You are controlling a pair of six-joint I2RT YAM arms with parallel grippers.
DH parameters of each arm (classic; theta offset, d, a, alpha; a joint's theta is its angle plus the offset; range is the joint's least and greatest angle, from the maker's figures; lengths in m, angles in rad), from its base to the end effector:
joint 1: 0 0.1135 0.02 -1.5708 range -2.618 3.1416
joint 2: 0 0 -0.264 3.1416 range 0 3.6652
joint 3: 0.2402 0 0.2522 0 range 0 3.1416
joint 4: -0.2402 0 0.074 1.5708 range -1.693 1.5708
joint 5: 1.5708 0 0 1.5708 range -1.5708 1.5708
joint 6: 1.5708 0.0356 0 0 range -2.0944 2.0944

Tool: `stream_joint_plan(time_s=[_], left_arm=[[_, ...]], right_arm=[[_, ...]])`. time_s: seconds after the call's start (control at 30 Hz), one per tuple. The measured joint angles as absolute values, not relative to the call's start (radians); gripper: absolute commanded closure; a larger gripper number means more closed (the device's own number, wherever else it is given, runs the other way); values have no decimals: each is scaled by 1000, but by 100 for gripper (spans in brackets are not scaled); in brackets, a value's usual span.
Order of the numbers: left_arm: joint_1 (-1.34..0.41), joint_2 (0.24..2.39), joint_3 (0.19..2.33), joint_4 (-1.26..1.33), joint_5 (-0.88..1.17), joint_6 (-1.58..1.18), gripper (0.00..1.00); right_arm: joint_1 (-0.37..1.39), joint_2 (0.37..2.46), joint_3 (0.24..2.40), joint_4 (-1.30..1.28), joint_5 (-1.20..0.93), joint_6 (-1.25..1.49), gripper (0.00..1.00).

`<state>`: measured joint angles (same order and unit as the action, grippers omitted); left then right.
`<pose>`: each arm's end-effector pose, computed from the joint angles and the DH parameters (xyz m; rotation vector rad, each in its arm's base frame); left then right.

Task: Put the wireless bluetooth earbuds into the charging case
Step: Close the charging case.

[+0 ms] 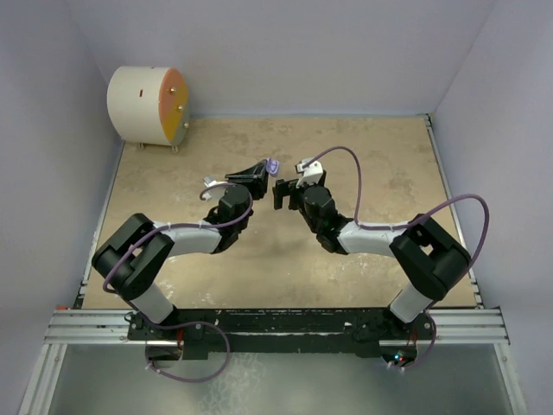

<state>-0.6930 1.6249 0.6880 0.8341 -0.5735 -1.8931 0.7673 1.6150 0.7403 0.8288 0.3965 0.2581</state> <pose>0.2670 -0.1966 0.2046 -1.4275 1.2288 -1.4320 0.2554 0.2272 0.2228 -0.1061 1.6301 0.4708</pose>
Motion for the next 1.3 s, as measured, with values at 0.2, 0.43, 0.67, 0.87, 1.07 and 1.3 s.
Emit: stream_joint_plan(time_s=[0.2,0.43,0.67,0.87,1.07,1.3], left_arm=[[-716,1624,704,806,-604,-1915,100],[-728,1623,703,790,-611,-1953,100],[-734,1617,703,785,-615,-1976,100],[-736,1617,703,785,-614,-1986,100],[-736,1617,700,786,-610,-2005,100],[-735,1615,661,783,-619,-2019,100]], right_arm=[[786,1667,758,823,452,250,0],[786,1671,768,903,495,238,0],[787,1723,771,995,507,210,0],[788,1729,770,1052,516,189,0],[794,1730,770,1069,556,169,0],[793,1730,770,1061,658,157,0]])
